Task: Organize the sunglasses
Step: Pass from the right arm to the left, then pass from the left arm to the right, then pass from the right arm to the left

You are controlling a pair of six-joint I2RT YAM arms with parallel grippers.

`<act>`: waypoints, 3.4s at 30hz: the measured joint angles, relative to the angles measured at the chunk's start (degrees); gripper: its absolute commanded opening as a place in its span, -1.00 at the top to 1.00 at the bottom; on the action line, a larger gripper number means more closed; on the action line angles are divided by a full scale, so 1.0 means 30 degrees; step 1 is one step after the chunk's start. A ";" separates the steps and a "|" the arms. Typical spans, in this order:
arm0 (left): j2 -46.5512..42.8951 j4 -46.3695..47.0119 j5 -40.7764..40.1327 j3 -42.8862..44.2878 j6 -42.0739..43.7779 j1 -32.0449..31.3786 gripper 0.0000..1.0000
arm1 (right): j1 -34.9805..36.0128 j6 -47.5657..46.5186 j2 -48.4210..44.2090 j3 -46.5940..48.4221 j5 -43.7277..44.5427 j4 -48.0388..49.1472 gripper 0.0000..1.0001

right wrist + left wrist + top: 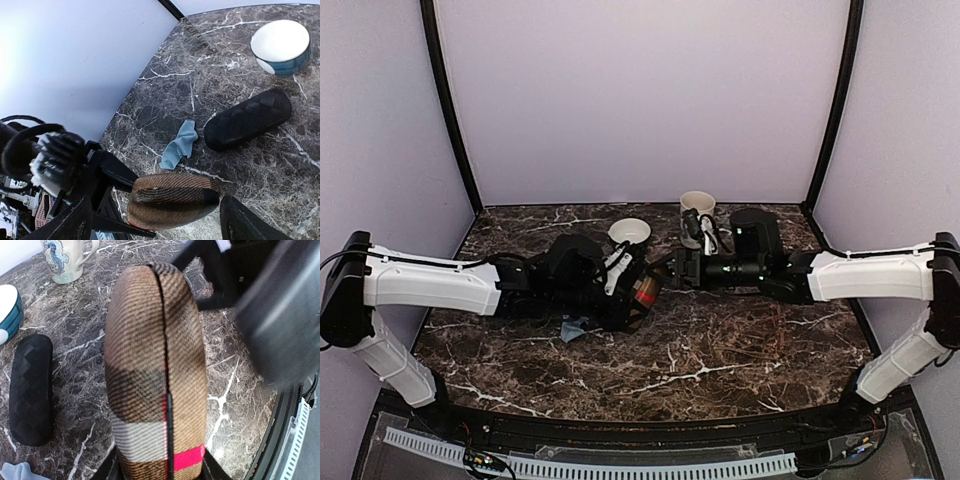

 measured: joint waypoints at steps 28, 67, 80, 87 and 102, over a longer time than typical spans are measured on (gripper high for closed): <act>0.0576 1.5380 1.6028 -0.5260 -1.0236 0.3315 1.00 | -0.0758 -0.1027 0.0299 -0.2113 -0.6288 0.7854 -0.10; -0.1625 0.1741 0.0080 -0.0029 -0.3184 -0.0750 -0.98 | -0.0765 0.1902 0.0838 0.1027 -0.2594 0.0845 1.00; 0.0459 -0.2120 -0.4262 0.1421 -0.1370 -0.1494 -0.85 | -0.0765 0.2477 0.0889 0.1290 -0.1676 -0.0124 1.00; 0.0495 -0.2404 -0.4386 0.1632 -0.1304 -0.1523 -0.97 | -0.0765 0.2470 0.1086 0.1290 -0.1676 -0.0262 1.00; 0.0517 -0.2164 -0.3876 0.1770 -0.1413 -0.1523 -0.54 | -0.0721 0.2331 0.1151 0.1290 -0.1464 -0.0488 1.00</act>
